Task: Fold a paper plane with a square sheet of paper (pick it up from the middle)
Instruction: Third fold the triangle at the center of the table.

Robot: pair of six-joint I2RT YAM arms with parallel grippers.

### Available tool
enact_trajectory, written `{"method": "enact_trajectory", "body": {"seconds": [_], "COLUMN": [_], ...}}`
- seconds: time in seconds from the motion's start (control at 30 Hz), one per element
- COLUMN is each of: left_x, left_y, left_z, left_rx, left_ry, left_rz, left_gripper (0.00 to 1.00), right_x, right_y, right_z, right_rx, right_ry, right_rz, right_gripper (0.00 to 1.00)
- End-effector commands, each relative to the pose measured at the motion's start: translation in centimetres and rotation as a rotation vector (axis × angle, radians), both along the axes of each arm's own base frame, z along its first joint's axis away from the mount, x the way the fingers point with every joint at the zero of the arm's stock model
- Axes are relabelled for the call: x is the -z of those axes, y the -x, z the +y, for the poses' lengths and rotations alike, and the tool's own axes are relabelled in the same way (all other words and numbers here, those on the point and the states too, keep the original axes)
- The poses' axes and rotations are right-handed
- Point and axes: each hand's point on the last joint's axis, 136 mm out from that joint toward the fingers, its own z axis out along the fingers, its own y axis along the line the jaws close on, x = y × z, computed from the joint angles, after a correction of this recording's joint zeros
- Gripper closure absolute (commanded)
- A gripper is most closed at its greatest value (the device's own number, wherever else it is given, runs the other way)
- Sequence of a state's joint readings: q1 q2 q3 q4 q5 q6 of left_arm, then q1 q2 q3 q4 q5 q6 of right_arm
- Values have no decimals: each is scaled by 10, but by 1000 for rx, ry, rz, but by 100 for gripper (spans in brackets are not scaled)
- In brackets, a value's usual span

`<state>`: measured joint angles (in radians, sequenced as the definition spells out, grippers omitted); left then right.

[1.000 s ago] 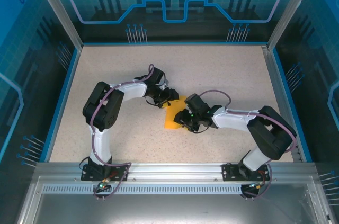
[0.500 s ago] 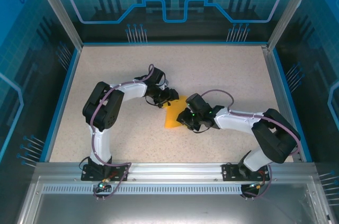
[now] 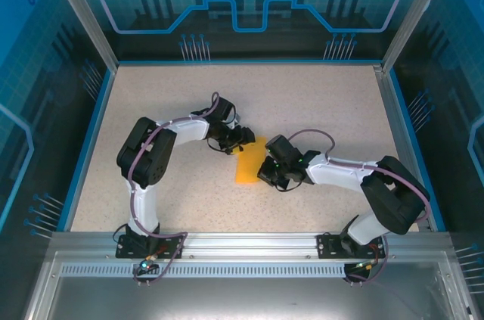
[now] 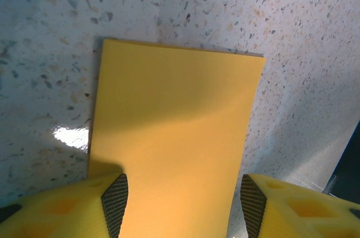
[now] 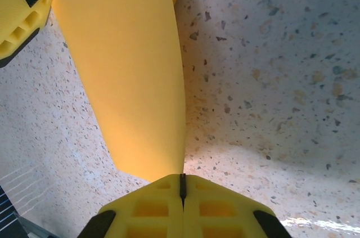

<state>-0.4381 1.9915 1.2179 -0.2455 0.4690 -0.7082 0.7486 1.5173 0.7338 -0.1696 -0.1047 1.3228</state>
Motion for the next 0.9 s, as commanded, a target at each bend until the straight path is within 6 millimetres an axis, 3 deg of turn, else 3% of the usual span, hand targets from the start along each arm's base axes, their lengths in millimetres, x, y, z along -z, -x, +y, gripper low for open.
{"method": "enact_trajectory", "body": {"seconds": [0.0, 0.4, 0.87], "left_x": [8, 18, 11], "left_y": [20, 19, 17], "left_z": [11, 11, 11], "left_rx": [-10, -3, 3], "left_ry": [-24, -39, -45], "left_rz": [70, 93, 77], "left_gripper": [40, 40, 40], "right_x": [-11, -23, 4], "right_y": [-1, -45, -60], "right_z": [10, 55, 62], "right_rx": [-40, -94, -79], "right_ry": [-10, -84, -9], "right_rz": [-26, -117, -111], "right_gripper": [100, 100, 100]}}
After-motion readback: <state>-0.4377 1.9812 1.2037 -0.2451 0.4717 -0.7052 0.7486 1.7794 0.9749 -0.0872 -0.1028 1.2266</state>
